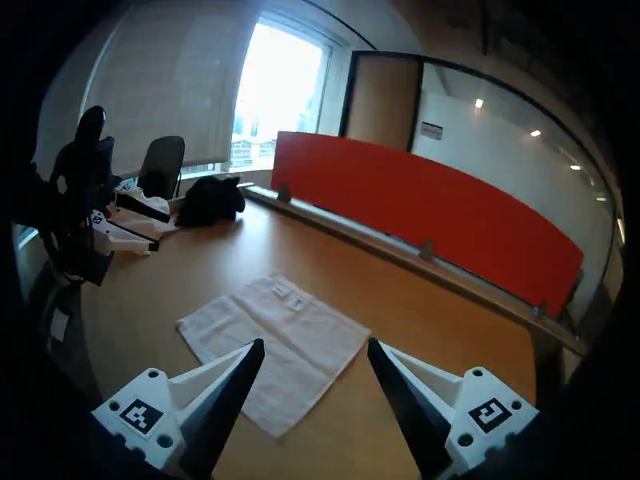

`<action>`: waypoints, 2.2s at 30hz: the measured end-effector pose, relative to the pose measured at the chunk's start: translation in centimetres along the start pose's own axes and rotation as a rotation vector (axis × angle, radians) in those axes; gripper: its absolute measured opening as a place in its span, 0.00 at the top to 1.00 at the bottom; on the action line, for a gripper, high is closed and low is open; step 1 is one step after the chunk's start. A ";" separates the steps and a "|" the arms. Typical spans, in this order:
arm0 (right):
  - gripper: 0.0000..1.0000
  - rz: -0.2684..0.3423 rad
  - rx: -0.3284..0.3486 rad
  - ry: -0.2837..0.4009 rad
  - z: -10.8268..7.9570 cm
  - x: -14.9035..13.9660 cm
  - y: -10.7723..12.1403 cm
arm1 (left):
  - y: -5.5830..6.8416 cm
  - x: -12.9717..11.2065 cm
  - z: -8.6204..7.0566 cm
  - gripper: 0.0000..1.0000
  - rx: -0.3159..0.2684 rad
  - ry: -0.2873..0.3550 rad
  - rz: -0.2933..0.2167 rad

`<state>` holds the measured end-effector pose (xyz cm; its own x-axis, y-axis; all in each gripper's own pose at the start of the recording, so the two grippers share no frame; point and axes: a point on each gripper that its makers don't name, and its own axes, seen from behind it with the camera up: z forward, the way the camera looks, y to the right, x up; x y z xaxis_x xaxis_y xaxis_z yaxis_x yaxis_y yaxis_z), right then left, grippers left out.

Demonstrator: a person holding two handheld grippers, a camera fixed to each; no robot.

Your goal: Fold towel

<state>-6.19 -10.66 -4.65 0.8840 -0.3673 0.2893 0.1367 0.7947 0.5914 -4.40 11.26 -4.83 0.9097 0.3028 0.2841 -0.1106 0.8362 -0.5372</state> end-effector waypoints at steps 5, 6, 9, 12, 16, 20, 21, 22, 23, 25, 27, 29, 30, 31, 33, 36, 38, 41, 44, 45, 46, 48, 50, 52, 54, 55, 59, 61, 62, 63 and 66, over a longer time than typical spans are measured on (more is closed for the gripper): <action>0.00 -0.007 0.022 -0.036 1.3 -2.4 -0.9 | 0.4 -2.6 1.0 0.04 -0.017 -0.045 0.012; 0.00 -0.008 0.026 -0.044 1.5 -2.9 -1.0 | 0.6 -3.0 1.2 0.04 -0.021 -0.052 0.014; 0.00 -0.010 0.041 -0.068 2.2 -4.4 -1.6 | 1.0 -4.4 1.8 0.04 -0.036 -0.077 0.012; 0.00 -0.009 0.057 -0.095 2.8 -6.1 -2.3 | 1.3 -5.8 2.5 0.04 -0.048 -0.101 0.008; 0.00 -0.007 0.074 -0.133 3.7 -8.3 -2.9 | 1.8 -7.7 3.4 0.04 -0.064 -0.137 0.013; 0.00 -0.008 0.083 -0.162 4.4 -10.0 -3.2 | 2.3 -9.5 4.3 0.03 -0.084 -0.173 0.020; 0.00 -0.008 0.085 -0.169 4.6 -10.4 -3.3 | 2.5 -9.9 4.4 0.03 -0.089 -0.182 0.021; 0.00 -0.009 0.089 -0.176 4.7 -10.8 -3.4 | 2.7 -10.2 4.6 0.03 -0.095 -0.189 0.023; 0.00 -0.010 0.092 -0.182 4.8 -11.1 -3.5 | 2.9 -10.5 4.8 0.03 -0.101 -0.195 0.024; 0.00 -0.011 0.100 -0.195 5.1 -11.8 -3.8 | 3.3 -11.1 5.1 0.04 -0.113 -0.207 0.026; 0.00 -0.013 0.109 -0.207 5.3 -12.4 -4.1 | 3.6 -11.6 5.4 0.04 -0.124 -0.218 0.027; 0.00 -0.015 0.114 -0.218 5.5 -12.9 -4.3 | 3.9 -12.1 5.7 0.03 -0.132 -0.229 0.027; 0.00 -0.015 0.117 -0.224 5.6 -13.2 -4.5 | 4.0 -12.4 5.9 0.04 -0.136 -0.235 0.027; 0.00 -0.015 0.122 -0.230 5.7 -13.6 -4.6 | 4.1 -12.7 6.0 0.04 -0.138 -0.241 0.027; 0.00 -0.016 0.130 -0.241 5.8 -14.1 -4.8 | 4.2 -13.2 6.3 0.04 -0.142 -0.254 0.028; 0.00 -0.021 0.140 -0.264 5.9 -15.2 -5.1 | 4.3 -14.0 6.7 0.04 -0.147 -0.275 0.029; 0.00 -0.024 0.146 -0.277 6.0 -15.8 -5.3 | 4.4 -14.5 6.8 0.03 -0.151 -0.290 0.028; 0.00 -0.022 0.155 -0.295 6.1 -16.5 -5.5 | 4.5 -15.1 7.0 0.04 -0.158 -0.310 0.025; 0.00 -0.012 0.159 -0.309 6.2 -17.2 -5.5 | 4.5 -15.8 7.2 0.04 -0.160 -0.331 0.019; 0.00 -0.008 0.160 -0.313 6.2 -17.3 -5.5 | 4.5 -16.0 7.3 0.04 -0.160 -0.338 0.017; 0.00 -0.005 0.161 -0.317 6.2 -17.5 -5.5 | 4.5 -16.2 7.3 0.04 -0.161 -0.344 0.015; 0.00 0.000 0.163 -0.325 6.1 -17.8 -5.4 | 4.5 -16.6 7.4 0.04 -0.161 -0.358 0.010; 0.01 0.001 0.168 -0.335 6.1 -18.1 -5.4 | 4.6 -16.9 7.5 0.04 -0.162 -0.370 0.008; 0.02 0.002 0.173 -0.344 6.1 -18.4 -5.5 | 4.7 -17.2 7.6 0.04 -0.164 -0.380 0.007; 0.03 0.004 0.178 -0.353 6.1 -18.7 -5.6 | 4.7 -17.5 7.7 0.04 -0.166 -0.391 0.007; 0.04 0.006 0.179 -0.356 6.1 -18.8 -5.6 | 4.8 -17.5 7.7 0.04 -0.167 -0.391 0.008; 0.07 0.015 0.185 -0.369 6.1 -19.2 -5.7 | 4.9 -17.5 7.7 0.03 -0.168 -0.393 0.010; 0.09 0.022 0.189 -0.372 6.1 -19.3 -5.8 | 4.9 -17.5 7.7 0.03 -0.168 -0.395 0.010; 0.10 0.026 0.192 -0.373 6.1 -19.3 -5.8 | 4.9 -17.5 7.7 0.03 -0.168 -0.397 0.011; 0.11 0.030 0.194 -0.373 6.1 -19.3 -5.9 | 5.0 -17.5 7.7 0.03 -0.167 -0.399 0.012; 0.16 0.034 0.205 -0.376 6.1 -19.3 -6.0 | 5.0 -17.5 7.7 0.03 -0.168 -0.403 0.013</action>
<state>-26.80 -11.24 -9.18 0.6564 -0.5238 0.5429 -0.0147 0.7106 0.7034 -23.94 13.64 -6.34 0.6757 0.4954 0.5459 -0.0244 0.7552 -0.6551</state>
